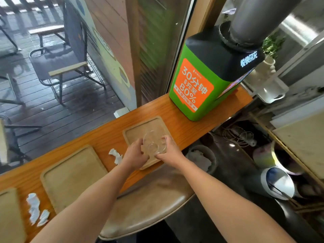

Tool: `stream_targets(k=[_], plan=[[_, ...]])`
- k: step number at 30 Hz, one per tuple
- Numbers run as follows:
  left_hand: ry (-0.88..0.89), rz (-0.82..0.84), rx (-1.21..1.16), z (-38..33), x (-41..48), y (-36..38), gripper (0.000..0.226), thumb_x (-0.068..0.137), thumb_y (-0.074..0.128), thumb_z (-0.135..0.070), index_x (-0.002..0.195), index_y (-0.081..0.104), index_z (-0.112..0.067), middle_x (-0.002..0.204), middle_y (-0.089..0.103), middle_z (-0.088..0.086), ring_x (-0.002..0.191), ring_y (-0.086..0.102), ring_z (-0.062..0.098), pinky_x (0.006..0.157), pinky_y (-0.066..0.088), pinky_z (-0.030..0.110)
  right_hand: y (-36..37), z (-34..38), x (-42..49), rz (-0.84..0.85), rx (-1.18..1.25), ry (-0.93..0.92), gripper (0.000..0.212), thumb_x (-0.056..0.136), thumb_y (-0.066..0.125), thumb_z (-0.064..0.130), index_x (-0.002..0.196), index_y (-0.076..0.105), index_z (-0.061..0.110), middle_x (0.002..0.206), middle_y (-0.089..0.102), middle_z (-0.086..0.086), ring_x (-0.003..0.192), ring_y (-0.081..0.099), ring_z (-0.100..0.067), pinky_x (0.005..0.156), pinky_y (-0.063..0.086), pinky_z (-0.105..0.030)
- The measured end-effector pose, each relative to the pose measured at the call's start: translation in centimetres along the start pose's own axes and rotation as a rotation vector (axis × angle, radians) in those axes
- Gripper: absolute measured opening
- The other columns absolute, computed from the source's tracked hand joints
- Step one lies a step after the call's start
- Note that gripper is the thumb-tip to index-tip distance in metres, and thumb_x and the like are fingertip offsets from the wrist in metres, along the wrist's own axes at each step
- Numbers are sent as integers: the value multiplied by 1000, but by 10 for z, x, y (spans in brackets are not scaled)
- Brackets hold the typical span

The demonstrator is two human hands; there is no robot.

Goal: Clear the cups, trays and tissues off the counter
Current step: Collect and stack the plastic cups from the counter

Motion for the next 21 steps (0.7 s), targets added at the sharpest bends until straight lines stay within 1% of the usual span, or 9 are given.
stream_targets(k=[2,4,7,10,12,13,15,19,21], plan=[[22,-44,-41,-5,-3,-1,52,81,73,-17,129,54,-21,114,64,-1,87,67,16,78,61,41,1,3,-3,-3,7,-1,84,79,82,36,145,32,27,142,48,-1,117,46,-14,88,39,-27],[34,-76,-55,-7,-9,-6,47,82,74,-20,125,56,-22,111,64,-4,83,67,14,76,61,40,0,7,-8,-3,20,4,82,78,82,39,143,33,28,138,49,0,111,44,-12,84,40,-26],[46,-92,-53,-5,-22,-21,47,83,75,-22,126,56,-21,115,62,-5,89,66,15,77,61,38,2,22,-18,14,10,-8,83,78,82,41,143,33,30,138,49,0,112,46,-14,83,42,-27],[76,-120,-50,2,-40,-46,51,84,73,-26,130,53,-24,116,63,-5,94,65,16,79,60,39,10,51,-28,29,-12,-43,85,76,81,47,144,33,30,139,49,2,121,49,-19,88,44,-31],[71,-155,-65,9,-54,-67,50,84,73,-28,129,51,-28,112,63,-9,96,64,15,80,60,38,19,78,-37,38,-20,-88,85,73,82,50,143,36,30,132,50,7,119,50,-16,87,44,-31],[68,-180,-82,13,-62,-79,46,84,73,-29,125,51,-30,109,63,-11,95,64,14,79,60,35,25,94,-41,42,-25,-121,84,72,82,51,141,38,30,125,49,10,115,50,-13,87,44,-30],[67,-238,-117,22,-80,-105,39,84,74,-27,117,54,-31,103,64,-13,93,64,11,76,58,31,38,125,-50,51,-32,-195,79,70,85,48,134,44,29,118,52,14,111,53,-11,85,45,-28],[32,-368,-142,48,-124,-163,35,79,69,-19,112,58,-22,98,68,-4,88,67,17,76,56,35,73,189,-68,75,-93,-340,59,67,90,38,112,52,32,106,62,14,106,63,-13,85,52,-26],[-2,-448,-125,64,-150,-191,34,78,69,-16,110,59,-17,91,67,-2,82,66,21,74,53,35,96,219,-78,117,-111,-398,58,69,90,37,113,53,31,106,64,11,104,63,-14,84,52,-26]])
Point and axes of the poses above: each hand's wrist, its own x-axis towards the middle knuckle, its own y-axis out of the palm, z = x × y, the point moved 3 cm from there along x, towards the middle knuckle
